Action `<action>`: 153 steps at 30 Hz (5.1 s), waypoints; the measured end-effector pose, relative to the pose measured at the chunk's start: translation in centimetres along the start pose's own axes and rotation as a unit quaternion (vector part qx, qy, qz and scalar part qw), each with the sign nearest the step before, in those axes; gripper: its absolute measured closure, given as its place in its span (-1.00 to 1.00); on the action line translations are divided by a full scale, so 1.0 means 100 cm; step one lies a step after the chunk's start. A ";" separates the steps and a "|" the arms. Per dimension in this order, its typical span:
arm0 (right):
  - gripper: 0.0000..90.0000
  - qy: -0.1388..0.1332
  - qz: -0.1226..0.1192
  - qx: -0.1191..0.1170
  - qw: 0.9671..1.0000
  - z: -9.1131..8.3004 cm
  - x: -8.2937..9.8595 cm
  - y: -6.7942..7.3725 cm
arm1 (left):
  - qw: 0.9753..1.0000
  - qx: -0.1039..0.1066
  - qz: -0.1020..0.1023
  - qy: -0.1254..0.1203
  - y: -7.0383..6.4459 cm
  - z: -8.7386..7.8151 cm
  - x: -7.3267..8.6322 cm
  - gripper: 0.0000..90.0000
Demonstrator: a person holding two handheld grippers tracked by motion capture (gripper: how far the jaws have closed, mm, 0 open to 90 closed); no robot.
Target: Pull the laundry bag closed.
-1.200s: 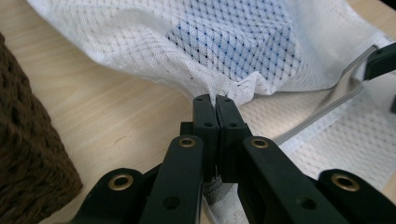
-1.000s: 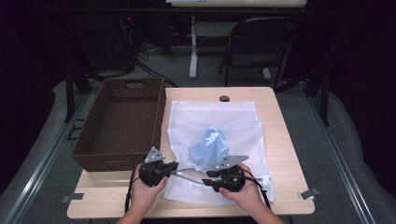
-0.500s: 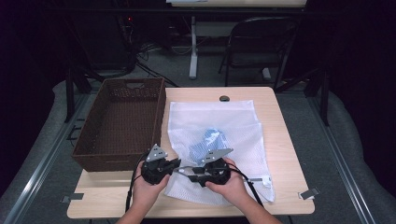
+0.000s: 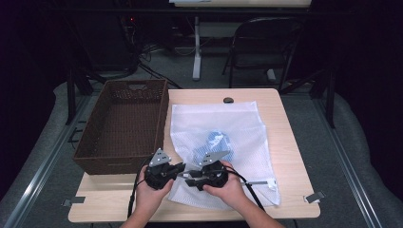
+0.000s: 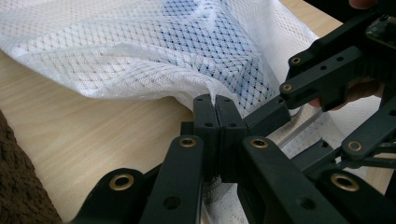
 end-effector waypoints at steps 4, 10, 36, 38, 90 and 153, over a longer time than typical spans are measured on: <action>0.31 0.004 -0.004 -0.001 1.000 0.004 0.001 0.001 | 1.000 0.001 0.003 0.002 -0.002 0.000 0.001 0.98; 0.31 0.004 -0.007 -0.006 1.000 0.005 0.001 0.004 | 1.000 0.002 0.005 0.004 -0.002 0.002 0.002 0.98; 0.70 -0.005 0.001 -0.029 1.000 0.001 -0.001 0.016 | 1.000 0.002 0.003 0.007 -0.003 0.003 0.006 0.98; 0.70 -0.004 0.004 -0.029 1.000 0.001 -0.001 0.016 | 1.000 0.001 0.006 0.007 -0.003 0.003 0.006 0.98; 0.92 -0.007 0.080 -0.046 0.996 -0.002 -0.001 0.008 | 1.000 -0.003 0.011 0.007 -0.006 0.003 0.009 0.98; 0.92 -0.007 0.062 -0.024 0.998 0.000 -0.002 0.005 | 0.999 0.012 -0.018 0.029 -0.013 -0.016 0.032 0.85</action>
Point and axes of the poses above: each handheld gripper's, and its own axes: z roughly forward along the jaws, x roughly out of its underside, y roughly to its left, the point moved 10 cm from there along z, roughly forward along the jaws, and after that the axes turned 9 degrees about z, right-handed, at the moved point
